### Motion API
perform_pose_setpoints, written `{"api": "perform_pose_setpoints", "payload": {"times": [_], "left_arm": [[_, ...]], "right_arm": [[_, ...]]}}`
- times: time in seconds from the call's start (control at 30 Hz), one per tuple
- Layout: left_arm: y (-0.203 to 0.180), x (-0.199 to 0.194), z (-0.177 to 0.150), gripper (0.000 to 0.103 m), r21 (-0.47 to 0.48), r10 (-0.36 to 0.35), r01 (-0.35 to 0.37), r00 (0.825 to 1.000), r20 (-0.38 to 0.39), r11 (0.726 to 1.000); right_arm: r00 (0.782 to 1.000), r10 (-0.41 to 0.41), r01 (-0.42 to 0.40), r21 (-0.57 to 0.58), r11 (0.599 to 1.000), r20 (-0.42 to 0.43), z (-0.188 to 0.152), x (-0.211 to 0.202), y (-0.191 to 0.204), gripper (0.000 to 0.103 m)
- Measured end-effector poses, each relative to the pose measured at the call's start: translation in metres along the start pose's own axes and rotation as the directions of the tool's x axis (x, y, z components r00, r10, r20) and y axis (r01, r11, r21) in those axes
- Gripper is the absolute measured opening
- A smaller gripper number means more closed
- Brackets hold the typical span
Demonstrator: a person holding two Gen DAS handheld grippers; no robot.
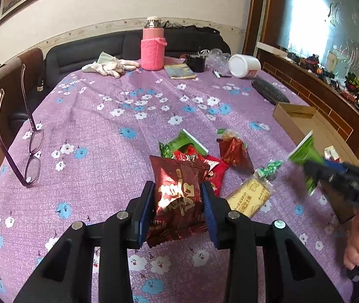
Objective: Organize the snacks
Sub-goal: 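Carry the dark red packet and green packet over the cardboard tray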
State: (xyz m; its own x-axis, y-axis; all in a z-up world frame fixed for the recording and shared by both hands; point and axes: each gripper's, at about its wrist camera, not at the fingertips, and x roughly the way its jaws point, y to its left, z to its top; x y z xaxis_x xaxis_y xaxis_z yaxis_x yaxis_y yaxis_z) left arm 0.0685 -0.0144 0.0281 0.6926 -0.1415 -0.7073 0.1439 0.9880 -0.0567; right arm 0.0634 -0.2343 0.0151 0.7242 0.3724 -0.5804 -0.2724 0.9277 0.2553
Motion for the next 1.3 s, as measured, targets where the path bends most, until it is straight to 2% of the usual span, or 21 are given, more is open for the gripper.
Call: {"api": "perform_pose_setpoints", "payload": {"times": [0.23,0.47,0.97,1.13,1.3], "left_arm": [[-0.01,0.001,-0.003,0.036,0.038,-0.001,0.001,1.0,0.0,0.999],[-0.01,0.002,-0.004,0.036,0.03,-0.005,0.005,1.0,0.0,1.0],[-0.01,-0.001,-0.004,0.036,0.033,-0.004,0.003,1.0,0.009,0.999],[-0.011,-0.001,-0.003,0.036,0.037,0.0,-0.001,1.0,0.013,0.999],[-0.02,-0.005,0.0,0.036,0.044,-0.014,0.014,1.0,0.015,0.999]], "right_arm": [[0.998,-0.036,0.033,0.059,0.998,0.058,0.007,-0.013,-0.016,0.042],[0.998,-0.038,0.032,0.104,0.994,0.056,0.008,-0.013,-0.026,0.042],[0.997,-0.032,0.027,0.073,0.997,0.072,0.007,-0.016,-0.022,0.042],[0.994,-0.032,0.019,0.128,0.992,0.105,0.013,-0.026,-0.04,0.042],[0.986,-0.032,-0.008,0.237,0.971,0.165,0.022,-0.047,-0.074,0.042]]}}
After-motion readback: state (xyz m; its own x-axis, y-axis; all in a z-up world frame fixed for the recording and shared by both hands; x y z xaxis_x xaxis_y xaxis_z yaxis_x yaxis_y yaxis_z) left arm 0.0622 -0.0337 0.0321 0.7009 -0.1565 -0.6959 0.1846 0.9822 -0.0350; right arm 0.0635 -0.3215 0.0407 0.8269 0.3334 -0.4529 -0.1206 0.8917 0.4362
